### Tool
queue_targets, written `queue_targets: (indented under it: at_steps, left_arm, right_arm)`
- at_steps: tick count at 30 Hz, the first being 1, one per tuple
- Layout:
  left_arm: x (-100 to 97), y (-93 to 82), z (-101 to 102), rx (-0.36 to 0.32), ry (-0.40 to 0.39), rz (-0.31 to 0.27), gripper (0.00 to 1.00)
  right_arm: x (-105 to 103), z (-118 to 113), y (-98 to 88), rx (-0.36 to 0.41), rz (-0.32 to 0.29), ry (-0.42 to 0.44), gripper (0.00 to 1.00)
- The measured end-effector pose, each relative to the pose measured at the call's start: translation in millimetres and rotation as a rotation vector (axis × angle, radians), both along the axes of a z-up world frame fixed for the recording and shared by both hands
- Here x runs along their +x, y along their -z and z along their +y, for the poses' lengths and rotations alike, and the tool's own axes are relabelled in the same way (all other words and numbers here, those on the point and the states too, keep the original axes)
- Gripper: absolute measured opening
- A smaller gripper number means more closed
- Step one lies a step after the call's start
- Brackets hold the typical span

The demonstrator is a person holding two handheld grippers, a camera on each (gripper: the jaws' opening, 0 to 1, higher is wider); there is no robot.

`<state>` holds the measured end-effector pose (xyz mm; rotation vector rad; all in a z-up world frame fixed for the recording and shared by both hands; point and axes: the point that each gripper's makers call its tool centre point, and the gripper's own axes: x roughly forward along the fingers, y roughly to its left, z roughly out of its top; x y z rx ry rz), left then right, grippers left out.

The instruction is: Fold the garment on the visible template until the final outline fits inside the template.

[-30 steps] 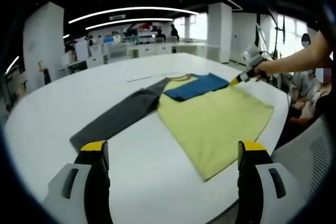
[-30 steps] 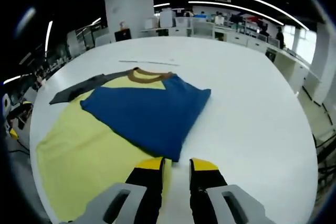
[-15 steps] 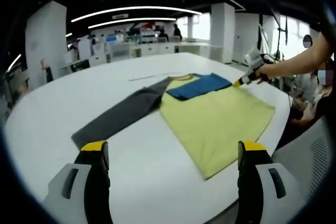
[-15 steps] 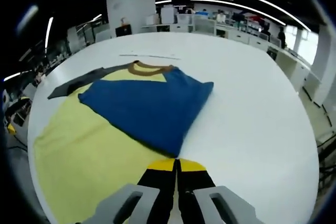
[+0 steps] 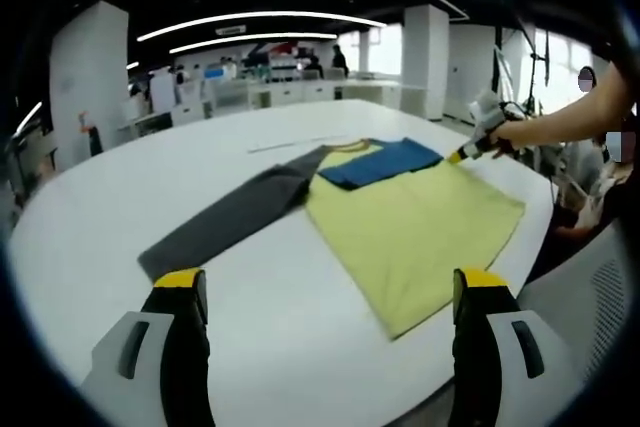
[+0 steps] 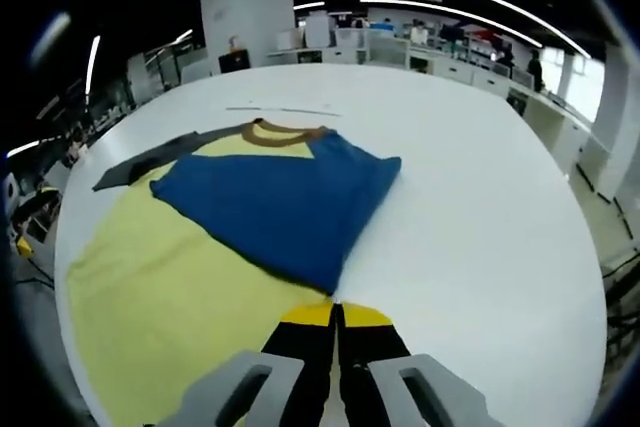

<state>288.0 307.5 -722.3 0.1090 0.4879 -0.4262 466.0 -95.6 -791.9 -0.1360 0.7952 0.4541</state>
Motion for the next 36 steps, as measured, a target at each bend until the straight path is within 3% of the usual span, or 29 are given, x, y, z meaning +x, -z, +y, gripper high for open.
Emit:
queue_targets:
  at_steps: [10,17,36]
  left_arm:
    - [1.2,0.6,-1.9,0.011,0.013,0.007,0.99]
    - [-2.1,-1.9,-6.0,0.02,0.008,0.014,0.99]
    - [-1.7,-4.5,-10.9,0.027,0.003,0.023,0.99]
  right_arm:
    - [4.5,5.1,-6.7,0.013,-0.03,-0.032,0.08]
    - [8.6,6.5,-0.9,0.002,-0.029,-0.046,0.0]
    - [12.9,-11.5,-2.1,-0.011,-0.03,-0.023,0.0]
